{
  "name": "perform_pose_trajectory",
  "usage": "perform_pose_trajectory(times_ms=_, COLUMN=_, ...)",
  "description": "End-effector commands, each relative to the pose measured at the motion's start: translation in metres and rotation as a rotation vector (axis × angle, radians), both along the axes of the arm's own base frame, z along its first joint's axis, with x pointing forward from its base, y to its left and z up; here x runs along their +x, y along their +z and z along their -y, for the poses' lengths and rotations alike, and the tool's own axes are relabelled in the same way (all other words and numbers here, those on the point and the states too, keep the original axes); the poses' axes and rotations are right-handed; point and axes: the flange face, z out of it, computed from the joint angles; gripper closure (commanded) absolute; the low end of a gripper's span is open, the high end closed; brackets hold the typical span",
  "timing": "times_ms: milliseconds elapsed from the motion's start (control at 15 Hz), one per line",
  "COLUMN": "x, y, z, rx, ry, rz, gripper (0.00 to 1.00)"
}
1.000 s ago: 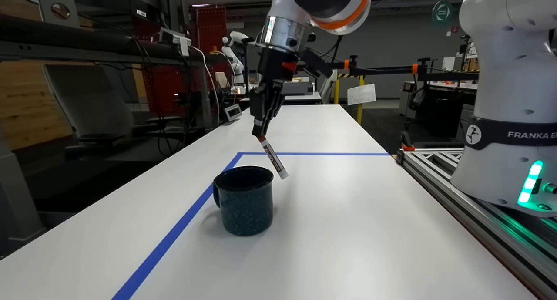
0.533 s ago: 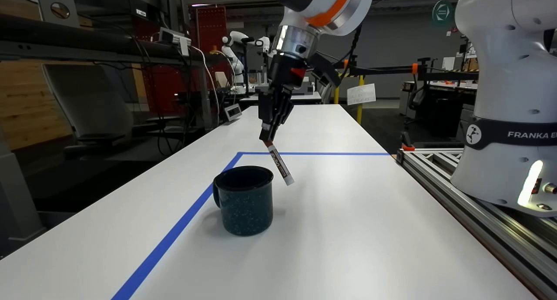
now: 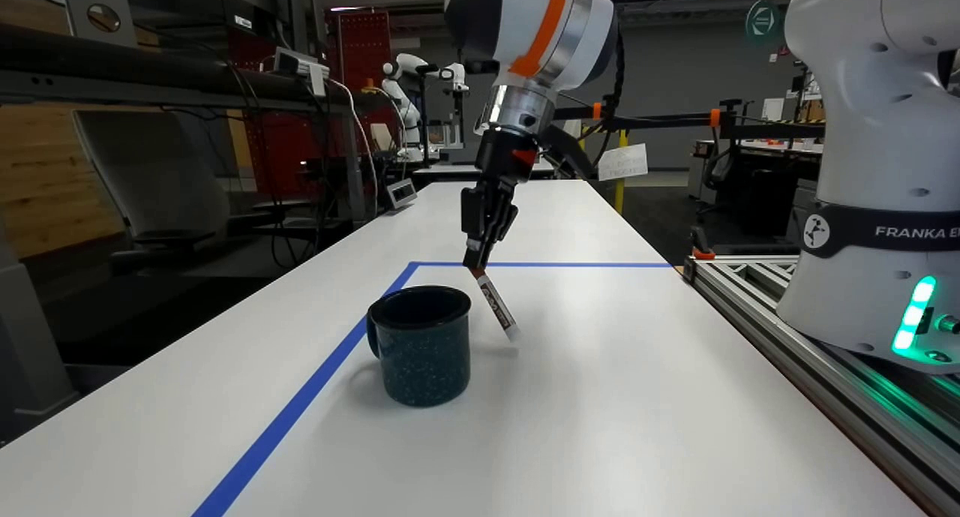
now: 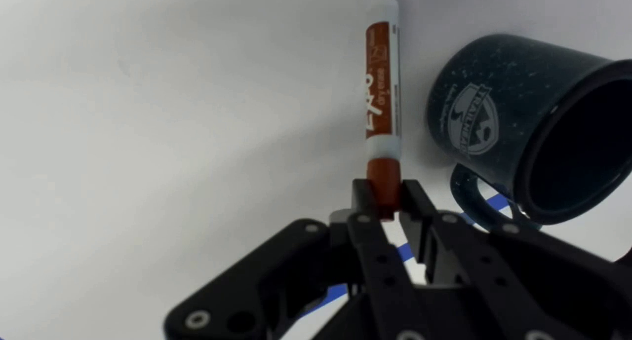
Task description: Remove the marker from the cup
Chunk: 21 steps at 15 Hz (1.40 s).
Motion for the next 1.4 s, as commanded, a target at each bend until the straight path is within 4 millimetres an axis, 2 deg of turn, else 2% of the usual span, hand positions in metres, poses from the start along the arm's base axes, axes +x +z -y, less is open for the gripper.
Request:
perform_pose_trajectory(times_ms=0, x=0.013, y=-0.026, z=0.007, rx=0.022, ry=0.005, rz=-0.023, gripper=0.95)
perform_pose_trajectory(times_ms=400, x=0.039, y=-0.057, z=0.006, rx=-0.035, ry=0.020, rz=-0.062, gripper=0.95)
perform_pose_trajectory(times_ms=600, x=0.055, y=-0.064, z=-0.001, rx=-0.072, ry=0.060, rz=-0.050, gripper=0.95)
perform_pose_trajectory(times_ms=667, x=0.060, y=-0.064, z=-0.004, rx=-0.089, ry=0.074, rz=-0.039, gripper=0.87)
perform_pose_trajectory(times_ms=733, x=0.064, y=-0.064, z=-0.007, rx=-0.104, ry=0.090, rz=-0.031, gripper=0.66)
perform_pose_trajectory(times_ms=800, x=0.069, y=-0.062, z=-0.011, rx=-0.122, ry=0.103, rz=-0.020, gripper=0.54)
perform_pose_trajectory(times_ms=1067, x=0.074, y=-0.040, z=-0.026, rx=-0.164, ry=0.125, rz=0.019, gripper=0.25)
perform_pose_trajectory(times_ms=1267, x=0.068, y=-0.021, z=-0.041, rx=-0.161, ry=0.167, rz=0.026, gripper=0.02)
perform_pose_trajectory(times_ms=1333, x=0.064, y=-0.017, z=-0.046, rx=-0.176, ry=0.177, rz=0.017, gripper=0.00)
